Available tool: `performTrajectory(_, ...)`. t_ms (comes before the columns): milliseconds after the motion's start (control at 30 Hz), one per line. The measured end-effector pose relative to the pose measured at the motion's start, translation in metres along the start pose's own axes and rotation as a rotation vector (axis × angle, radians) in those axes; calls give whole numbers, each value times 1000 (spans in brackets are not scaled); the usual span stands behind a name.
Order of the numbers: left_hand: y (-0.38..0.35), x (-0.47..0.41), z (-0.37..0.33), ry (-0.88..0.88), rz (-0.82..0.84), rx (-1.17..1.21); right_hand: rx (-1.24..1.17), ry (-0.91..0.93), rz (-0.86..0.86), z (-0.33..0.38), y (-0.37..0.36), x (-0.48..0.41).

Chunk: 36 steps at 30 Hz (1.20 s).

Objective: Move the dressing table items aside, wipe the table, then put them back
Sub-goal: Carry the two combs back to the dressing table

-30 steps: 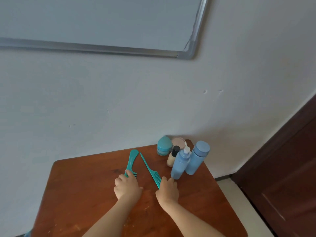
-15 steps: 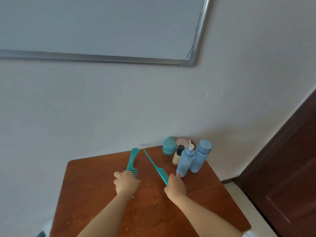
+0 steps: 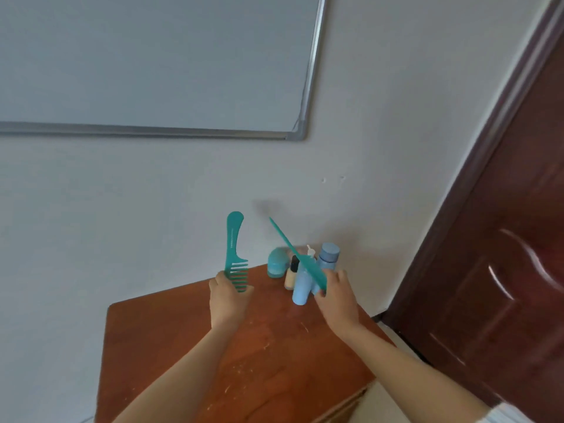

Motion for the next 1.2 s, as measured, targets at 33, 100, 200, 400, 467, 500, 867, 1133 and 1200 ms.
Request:
performTrajectory(33,-5,4,-11,-29,15,14,-9,-34,-29,-8,11,1)
performTrajectory(100,-16,14,-32,-84,64,48,-5,-94,-84,-24,37,6)
performTrajectory(200,-36,35,-65,-178,137,87,72,-182,-151,-55,79,23)
performTrajectory(400,-97,127,-123,-332,302,112,137,-389,-303,-144,172,102)
performTrajectory(467,-122,174,-137,-373,380,84,148,-489,-328,-180,204,146)
performTrajectory(500,-132,200,-143,-385,422,74,160,-536,-340,-198,219,171)
performTrajectory(867,-220,500,-178,-509,918,0,204,-1119,-304,-335,348,448)
performTrajectory(1133,-254,643,-198,-723,1182,-127,132,-1392,-334,-385,384,577)
performTrajectory(1200,-269,667,-206,-749,1226,-138,131,-1416,-336,-399,394,594)
Point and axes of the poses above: each hand's wrist, its own x-axis away from the middle knuckle, its own y-axis out of the back of the hand, z = x × y, the point moved 1 cm from there along -x, towards the middle knuckle, and after that the axes turned 2 degrees about -y, right-handed, at the moved point
